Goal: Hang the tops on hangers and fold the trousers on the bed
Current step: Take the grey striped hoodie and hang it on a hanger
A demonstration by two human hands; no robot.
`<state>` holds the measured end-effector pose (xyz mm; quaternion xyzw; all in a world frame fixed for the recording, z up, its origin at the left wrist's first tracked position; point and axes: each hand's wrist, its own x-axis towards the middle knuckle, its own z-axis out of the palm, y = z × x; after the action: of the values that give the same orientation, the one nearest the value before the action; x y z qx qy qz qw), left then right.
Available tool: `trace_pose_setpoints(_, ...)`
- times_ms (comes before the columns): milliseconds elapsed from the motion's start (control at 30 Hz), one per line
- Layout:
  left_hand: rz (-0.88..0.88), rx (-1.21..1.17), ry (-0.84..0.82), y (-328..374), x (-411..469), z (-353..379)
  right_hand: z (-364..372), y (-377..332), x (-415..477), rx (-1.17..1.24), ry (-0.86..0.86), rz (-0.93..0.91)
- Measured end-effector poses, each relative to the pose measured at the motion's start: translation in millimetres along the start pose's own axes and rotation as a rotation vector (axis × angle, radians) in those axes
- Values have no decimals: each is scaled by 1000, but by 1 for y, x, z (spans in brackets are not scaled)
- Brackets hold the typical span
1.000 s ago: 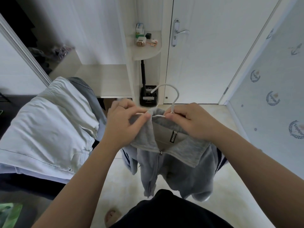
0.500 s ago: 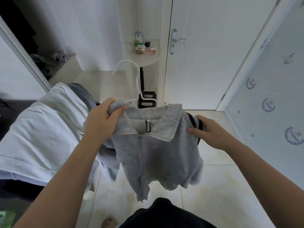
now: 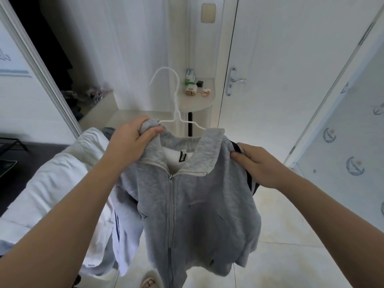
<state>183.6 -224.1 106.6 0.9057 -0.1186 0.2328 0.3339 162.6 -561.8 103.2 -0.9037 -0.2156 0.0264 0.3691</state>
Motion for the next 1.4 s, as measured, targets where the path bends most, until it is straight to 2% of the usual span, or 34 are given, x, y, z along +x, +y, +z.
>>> trace_pose_setpoints(200,76,-38,21,-21,81,-18,-27,-58,65,42,46,-80)
trace_pose_setpoints(367,134,51,101,-43,177,-42,-56,-101,129,224,268,-124)
trace_pose_setpoints(533,92,129,193,-64,275,-81,-81,-158,202,311,415,-143)
trace_pose_setpoints(767,182,-74,205,-97,367,-150,-88,-232,312,407,530,-209)
trace_pose_setpoints(1033,269,-304,376,-101,418,-221,-115,-314,451,489,685,-197)
trace_pose_setpoints(1167,329,-365,337,-93,440,-239,-131,-353,518,549,733,-257)
trace_pose_setpoints(1300,380,-252,295,-92,464,-239,-143,-384,580,518,790,-330)
trace_pose_setpoints(1400,386,-46,329,-95,484,-238,-154,-405,625,534,819,-343)
